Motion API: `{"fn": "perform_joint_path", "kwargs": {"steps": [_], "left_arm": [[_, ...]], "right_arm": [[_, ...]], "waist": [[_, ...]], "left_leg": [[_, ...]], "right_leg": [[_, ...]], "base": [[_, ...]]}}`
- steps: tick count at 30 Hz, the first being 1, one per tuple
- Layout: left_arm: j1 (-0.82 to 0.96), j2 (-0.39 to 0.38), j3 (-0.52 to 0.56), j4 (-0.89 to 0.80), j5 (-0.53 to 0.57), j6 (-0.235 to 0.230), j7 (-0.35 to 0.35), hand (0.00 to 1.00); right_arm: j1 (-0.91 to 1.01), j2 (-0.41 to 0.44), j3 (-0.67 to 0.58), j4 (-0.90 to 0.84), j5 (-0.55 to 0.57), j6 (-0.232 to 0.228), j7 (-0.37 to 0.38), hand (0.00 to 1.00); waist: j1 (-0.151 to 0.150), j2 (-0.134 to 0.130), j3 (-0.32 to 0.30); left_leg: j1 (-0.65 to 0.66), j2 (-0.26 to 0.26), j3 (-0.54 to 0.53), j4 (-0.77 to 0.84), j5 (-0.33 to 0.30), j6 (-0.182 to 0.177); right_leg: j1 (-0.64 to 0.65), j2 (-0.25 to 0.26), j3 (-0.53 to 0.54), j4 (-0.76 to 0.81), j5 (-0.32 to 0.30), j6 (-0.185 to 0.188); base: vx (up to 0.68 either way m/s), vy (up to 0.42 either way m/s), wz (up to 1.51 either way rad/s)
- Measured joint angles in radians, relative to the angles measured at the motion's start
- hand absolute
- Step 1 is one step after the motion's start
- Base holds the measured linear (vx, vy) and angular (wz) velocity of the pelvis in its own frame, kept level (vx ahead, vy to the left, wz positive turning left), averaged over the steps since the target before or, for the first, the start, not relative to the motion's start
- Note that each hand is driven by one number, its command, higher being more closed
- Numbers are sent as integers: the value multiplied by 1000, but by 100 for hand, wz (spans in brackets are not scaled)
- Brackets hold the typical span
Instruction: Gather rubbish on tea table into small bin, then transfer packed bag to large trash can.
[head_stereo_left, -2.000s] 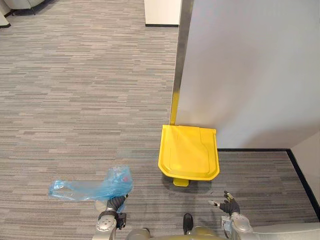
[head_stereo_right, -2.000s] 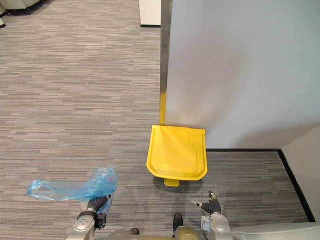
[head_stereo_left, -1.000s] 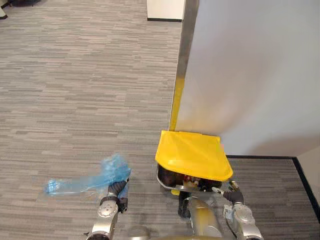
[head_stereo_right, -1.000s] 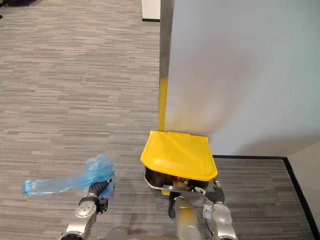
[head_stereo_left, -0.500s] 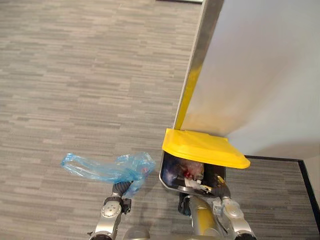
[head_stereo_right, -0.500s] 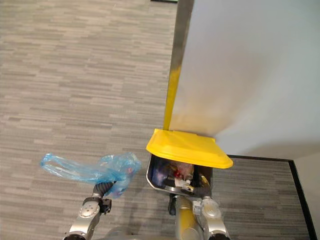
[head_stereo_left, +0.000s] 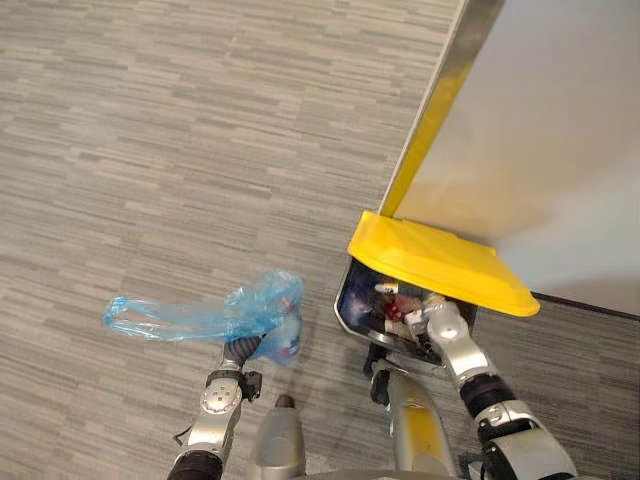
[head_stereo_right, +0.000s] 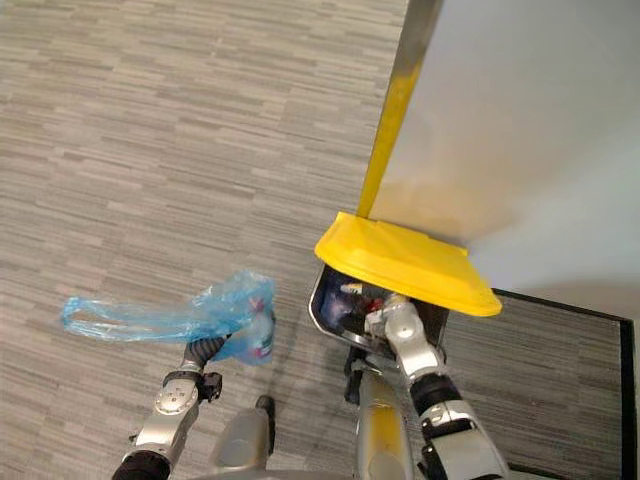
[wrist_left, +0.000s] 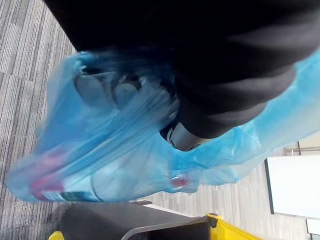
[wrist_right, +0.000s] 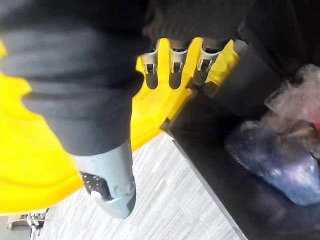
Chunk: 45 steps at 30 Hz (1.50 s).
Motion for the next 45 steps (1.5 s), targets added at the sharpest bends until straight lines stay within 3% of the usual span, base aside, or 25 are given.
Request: {"fn": "perform_joint_path", "kwargs": {"steps": [10, 16, 19, 22, 30, 38, 45], "left_arm": [[-22, 45, -73, -115, -20, -13, -8, 100], [-22, 81, -114, -159, -29, -25, -29, 100], [-26, 93, -149, -189, -29, -30, -37, 100], [-35, 94, -178, -195, -29, -30, -52, 100], [-74, 108, -362, -344, -85, -36, -79, 100], [-277, 20, -589, -371, -105, -40, -90, 100], [-430, -44, -635, -294, -104, -40, -61, 100]], "right_arm": [[-64, -185, 1, -139, -80, 0, -12, 0], [-64, -214, 2, -157, -75, -1, -8, 0], [-64, -215, 2, -163, -74, -1, -6, 0], [-65, -220, 23, -168, -72, -1, 1, 0], [-91, -271, 78, -170, -72, -3, 35, 0], [-207, -293, 180, -97, -76, 1, 39, 0], [-292, -300, 249, -50, -123, 11, 60, 0]], "waist": [[-3, -2, 21], [-4, -11, 26], [-7, -26, 35], [-11, -46, 42], [-41, -50, 42], [-71, -49, 42], [-91, -49, 58]], "left_leg": [[-32, 2, -21, 19, 7, -9], [-33, 2, -19, 30, 3, -3], [-31, 2, -14, 35, 1, -1], [-5, 3, 5, 32, -1, 3], [22, -3, 57, 25, -11, 20], [38, -11, 78, 28, -12, 22], [49, -15, 137, 79, -43, 37]], "right_leg": [[-13, 2, -3, 11, 6, -18], [-11, 2, 0, 20, -1, -20], [-9, 11, 20, 18, -7, -9], [8, 30, 55, 3, 2, -23], [29, 46, 99, -52, 52, -49], [43, 47, 118, -69, 72, -62], [42, 63, 176, -72, 94, -58]], "base": [[38, -2, 6], [10, 3, 1], [-17, -11, -2], [-13, -3, -16], [13, 27, -18], [3, -5, -5], [-40, -1, -27]]}}
